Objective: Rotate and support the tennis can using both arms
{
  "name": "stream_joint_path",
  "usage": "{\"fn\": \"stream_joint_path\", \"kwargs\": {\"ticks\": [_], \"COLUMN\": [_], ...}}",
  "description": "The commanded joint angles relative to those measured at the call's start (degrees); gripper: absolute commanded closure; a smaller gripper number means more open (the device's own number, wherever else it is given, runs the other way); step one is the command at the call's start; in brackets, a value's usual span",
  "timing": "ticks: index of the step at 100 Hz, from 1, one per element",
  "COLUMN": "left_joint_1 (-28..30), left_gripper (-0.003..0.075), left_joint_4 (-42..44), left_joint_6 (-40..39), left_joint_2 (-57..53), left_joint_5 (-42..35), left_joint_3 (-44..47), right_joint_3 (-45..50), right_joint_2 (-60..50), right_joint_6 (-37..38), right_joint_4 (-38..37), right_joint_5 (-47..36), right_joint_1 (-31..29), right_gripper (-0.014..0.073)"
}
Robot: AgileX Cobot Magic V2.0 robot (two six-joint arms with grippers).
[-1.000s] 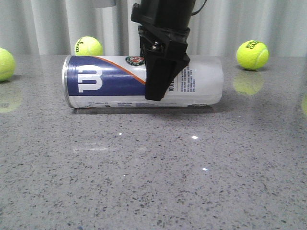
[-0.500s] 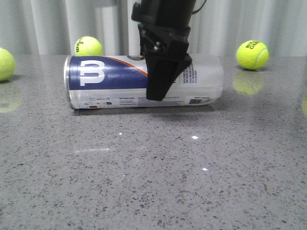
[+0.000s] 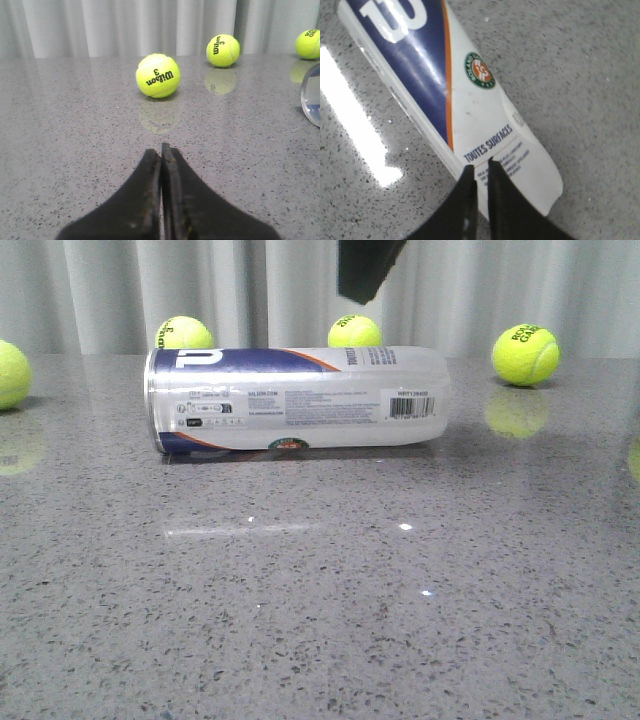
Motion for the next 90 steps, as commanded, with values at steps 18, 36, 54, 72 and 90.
{"fn": "stream_joint_path", "kwargs": {"ticks": [18, 36, 54, 72, 90], "left_joint_1": [0.1, 0.1, 0.1, 0.1, 0.1], "left_gripper": [0.0741, 0.0741, 0.0741, 0.0741, 0.0741], "left_joint_4": [-0.2, -0.2, -0.2, -0.2, -0.2], "left_joint_6": [-0.4, -0.4, -0.4, -0.4, -0.4], "left_joint_2": [-2.3, -2.3, -2.3, -2.3, -2.3], "left_joint_5": [-4.3, -4.3, -4.3, -4.3, -4.3], "left_joint_3": [2.7, 2.7, 2.7, 2.7, 2.7], "right_joint_3": [-1.6, 1.6, 10.7, 21.3, 30.1], "right_joint_2": [-5.4, -8.8, -15.5, -23.2, -30.6], "right_joint_6": [19.9, 29.7, 35.2, 38.7, 41.7], "right_joint_4": [-2.6, -2.5, -2.3, -2.2, -2.2], "right_joint_5": [1.0, 2.0, -1.6, -7.6, -12.9], "right_joint_1": [-0.8, -3.0, -5.0, -5.3, -5.3], "right_gripper": [0.0659, 0.0659, 0.0659, 0.0659, 0.0659]}}
